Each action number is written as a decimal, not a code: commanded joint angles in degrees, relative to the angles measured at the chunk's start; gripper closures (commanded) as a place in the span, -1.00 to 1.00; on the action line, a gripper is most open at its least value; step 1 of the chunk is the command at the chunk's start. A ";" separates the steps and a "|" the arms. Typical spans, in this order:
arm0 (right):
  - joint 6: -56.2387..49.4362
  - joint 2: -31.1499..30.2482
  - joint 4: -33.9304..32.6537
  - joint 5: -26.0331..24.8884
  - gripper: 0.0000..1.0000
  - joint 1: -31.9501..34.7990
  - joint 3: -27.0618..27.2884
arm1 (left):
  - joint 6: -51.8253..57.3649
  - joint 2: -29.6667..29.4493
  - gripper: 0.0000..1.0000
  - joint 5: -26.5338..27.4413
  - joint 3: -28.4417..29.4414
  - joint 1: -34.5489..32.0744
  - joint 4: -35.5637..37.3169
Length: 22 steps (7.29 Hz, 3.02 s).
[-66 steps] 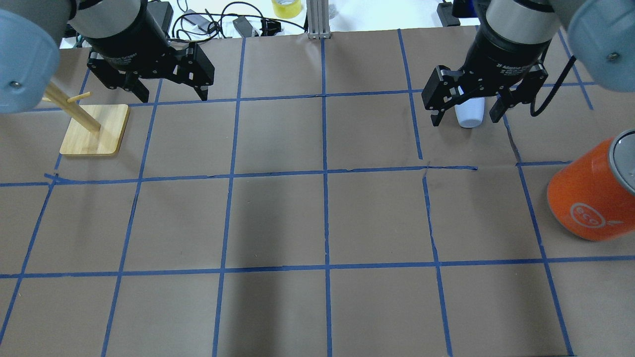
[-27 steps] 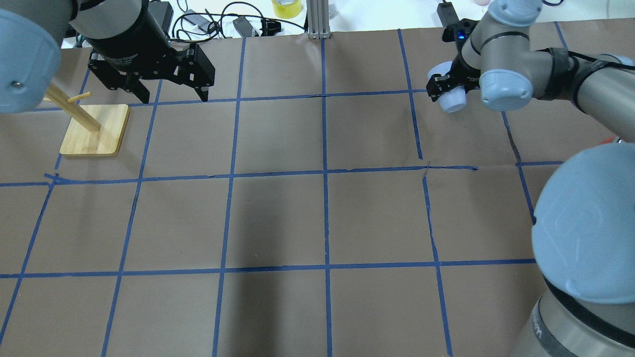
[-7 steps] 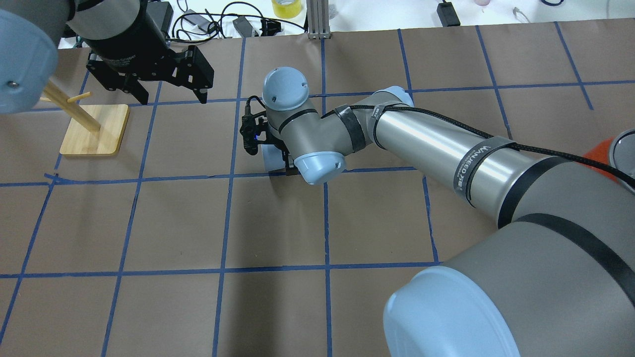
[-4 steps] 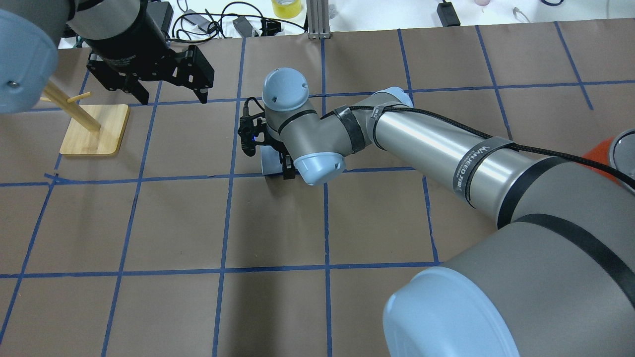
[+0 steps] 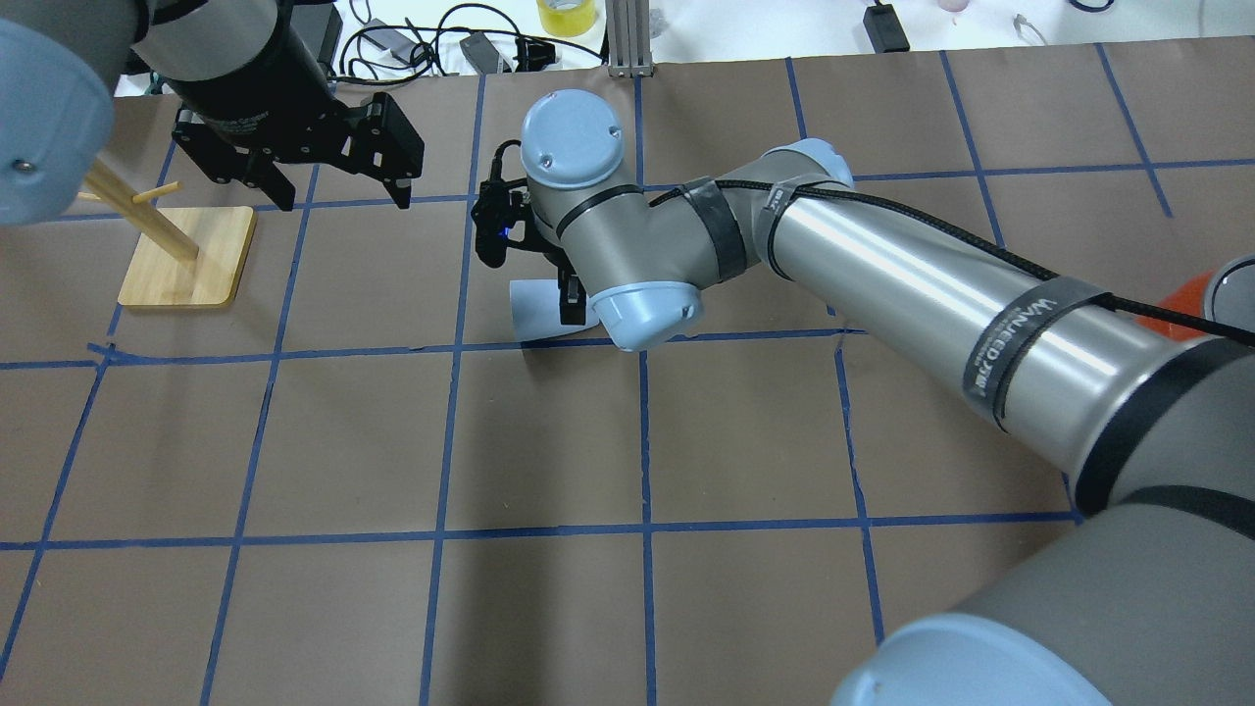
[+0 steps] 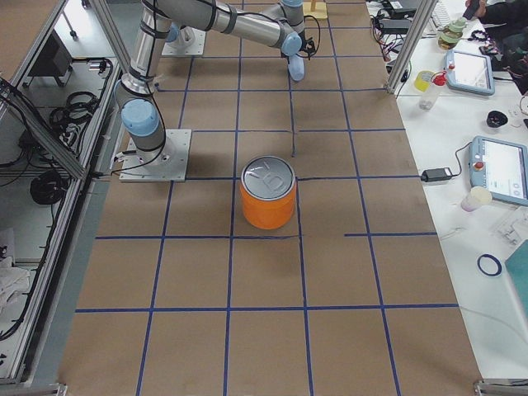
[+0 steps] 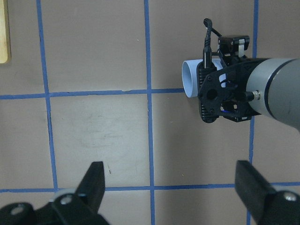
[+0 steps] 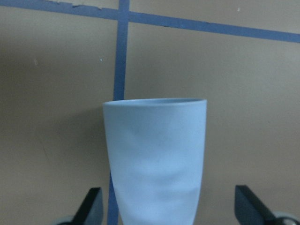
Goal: Flip cup
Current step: 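Lay the cup on its side, open the right gripper and withdraw, then reach the left gripper to the cup's open end and grasp its rim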
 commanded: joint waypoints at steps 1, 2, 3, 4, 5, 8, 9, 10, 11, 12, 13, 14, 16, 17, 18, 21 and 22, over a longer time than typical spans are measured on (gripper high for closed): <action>12.55 -9.20 15.74 -7.63 -1.00 -5.55 1.31 | 0.20 -0.01 -1.00 -0.54 -0.18 0.07 -1.43; 20.94 -12.46 20.77 -6.77 -1.00 -10.55 2.80 | 0.46 -0.10 -1.00 -1.32 -1.74 0.94 -1.26; 30.43 -15.54 22.39 -6.68 -1.00 -15.65 4.29 | 2.29 -0.10 -1.00 -6.99 -2.63 4.34 -0.91; 37.31 -18.27 24.41 -6.67 -1.00 -20.22 5.00 | 8.40 -0.63 -1.00 -14.09 -3.42 8.73 -0.99; 48.77 -21.25 26.26 -6.67 -1.00 -22.97 5.01 | 10.64 -1.67 -1.00 -18.51 -4.65 11.90 -0.64; 55.03 -28.30 32.86 -2.49 -1.00 -24.05 5.01 | 21.21 -6.85 -1.00 -36.71 -15.96 18.69 10.73; 55.48 -29.45 35.30 2.68 -1.00 -24.05 4.92 | 21.12 -10.00 -1.00 -37.53 -19.13 18.70 16.96; 55.40 -29.54 36.11 3.51 -1.00 -24.14 4.66 | 21.12 -12.65 -1.00 -41.02 -20.99 18.70 20.42; 55.39 -30.68 40.38 3.43 -1.00 -24.31 4.31 | 21.21 -15.54 -1.00 -44.80 -21.44 18.70 20.54; 55.39 -31.73 41.99 3.17 -1.00 -25.10 4.04 | 21.21 -18.62 -1.00 -47.80 -21.97 18.70 21.06; 55.39 -31.48 41.40 2.73 -1.00 -25.45 4.04 | 21.21 -21.26 -1.00 -49.57 -22.15 18.70 24.03; 55.48 -31.22 41.04 3.34 -1.00 -25.54 3.87 | 21.21 -23.46 -1.00 -49.76 -22.06 18.70 25.97; 55.48 -31.22 40.35 3.60 -1.00 -25.63 3.87 | 20.77 -26.72 -1.00 -54.98 -22.32 18.44 28.54; 55.74 -31.22 39.55 3.17 -1.00 -26.15 3.87 | 20.77 -27.95 -0.95 -56.60 -22.33 17.92 28.54; 57.23 -31.22 39.81 3.34 -1.00 -27.12 3.87 | 20.07 -28.57 -0.84 -56.70 -22.24 16.17 28.63; 58.03 -31.30 39.90 2.91 -1.00 -27.57 3.95 | 17.71 -29.54 -0.77 -56.79 -22.24 14.40 28.63; 58.03 -31.39 40.33 3.43 -1.00 -27.48 4.04 | 17.00 -29.72 -0.56 -56.70 -22.15 14.14 28.71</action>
